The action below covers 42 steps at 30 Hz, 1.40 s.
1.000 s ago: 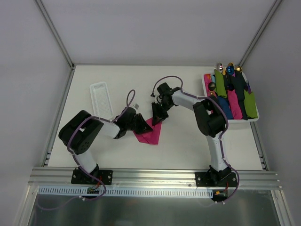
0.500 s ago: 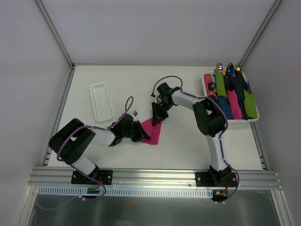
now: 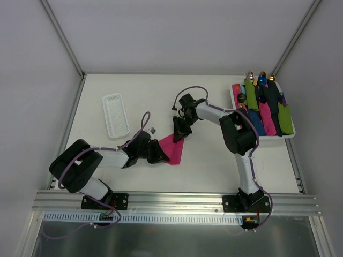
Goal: Place the utensils on the paper napkin and roll it up
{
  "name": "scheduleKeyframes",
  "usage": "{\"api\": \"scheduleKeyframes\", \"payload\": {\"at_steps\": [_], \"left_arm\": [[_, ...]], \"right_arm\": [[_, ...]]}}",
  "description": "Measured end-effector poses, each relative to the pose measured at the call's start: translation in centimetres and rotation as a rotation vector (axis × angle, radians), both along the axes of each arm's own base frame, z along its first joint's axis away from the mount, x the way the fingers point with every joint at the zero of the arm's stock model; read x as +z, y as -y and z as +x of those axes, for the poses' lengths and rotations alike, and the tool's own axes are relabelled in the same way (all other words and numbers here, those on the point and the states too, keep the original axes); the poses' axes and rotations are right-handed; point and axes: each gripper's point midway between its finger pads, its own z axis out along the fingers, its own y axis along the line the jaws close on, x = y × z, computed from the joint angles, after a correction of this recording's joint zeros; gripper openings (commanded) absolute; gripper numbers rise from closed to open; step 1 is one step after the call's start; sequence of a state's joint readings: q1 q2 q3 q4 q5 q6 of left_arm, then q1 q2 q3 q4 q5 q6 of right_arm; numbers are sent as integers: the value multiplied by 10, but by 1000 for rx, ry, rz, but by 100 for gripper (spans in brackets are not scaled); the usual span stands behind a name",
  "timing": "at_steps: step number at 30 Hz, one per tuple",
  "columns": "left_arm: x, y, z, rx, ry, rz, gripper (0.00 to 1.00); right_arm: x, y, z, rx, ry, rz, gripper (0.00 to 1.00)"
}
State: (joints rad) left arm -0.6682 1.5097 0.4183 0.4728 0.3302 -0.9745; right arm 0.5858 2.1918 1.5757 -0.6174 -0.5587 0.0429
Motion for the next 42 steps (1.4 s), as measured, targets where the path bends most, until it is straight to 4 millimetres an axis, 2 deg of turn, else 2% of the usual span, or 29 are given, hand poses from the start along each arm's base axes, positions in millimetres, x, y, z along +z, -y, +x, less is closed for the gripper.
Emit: {"api": "scheduleKeyframes", "payload": {"at_steps": [5, 7, 9, 10, 14, 18, 22, 25, 28, 33, 38, 42], "left_arm": [[12, -8, -4, 19, 23, 0, 21], [21, -12, -2, 42, 52, -2, 29], [35, -19, 4, 81, 90, -9, 35], [40, -22, 7, 98, 104, -12, 43], [59, -53, 32, 234, 156, -7, 50], [49, -86, 49, 355, 133, 49, 49], [25, -101, 50, 370, 83, 134, 47], [8, -102, 47, 346, 36, 181, 47], [9, -95, 60, 324, 54, 179, 46], [6, -71, 77, 260, 81, 90, 42], [5, -52, 83, 215, 96, -16, 41], [6, -43, 81, 188, 103, -84, 41]], "right_arm": [[0, 1, 1, 1, 0, 0, 11], [0, 0, 0, 1, -1, 1, 11], [0, 1, 0, 1, -4, 2, 11], [0, 0, 0, 1, -5, 2, 11], [0, 0, 0, 1, -12, 0, 11], [0, 0, 1, 1, -17, -4, 11], [0, 0, 1, 1, -18, -4, 11], [0, 1, 1, 11, -12, -3, 11], [0, 1, 1, 18, -8, 0, 11], [0, 1, 0, 23, -6, 2, 11], [0, 1, 1, 27, -4, 3, 11], [0, 1, 1, 29, -2, 3, 11]]}}
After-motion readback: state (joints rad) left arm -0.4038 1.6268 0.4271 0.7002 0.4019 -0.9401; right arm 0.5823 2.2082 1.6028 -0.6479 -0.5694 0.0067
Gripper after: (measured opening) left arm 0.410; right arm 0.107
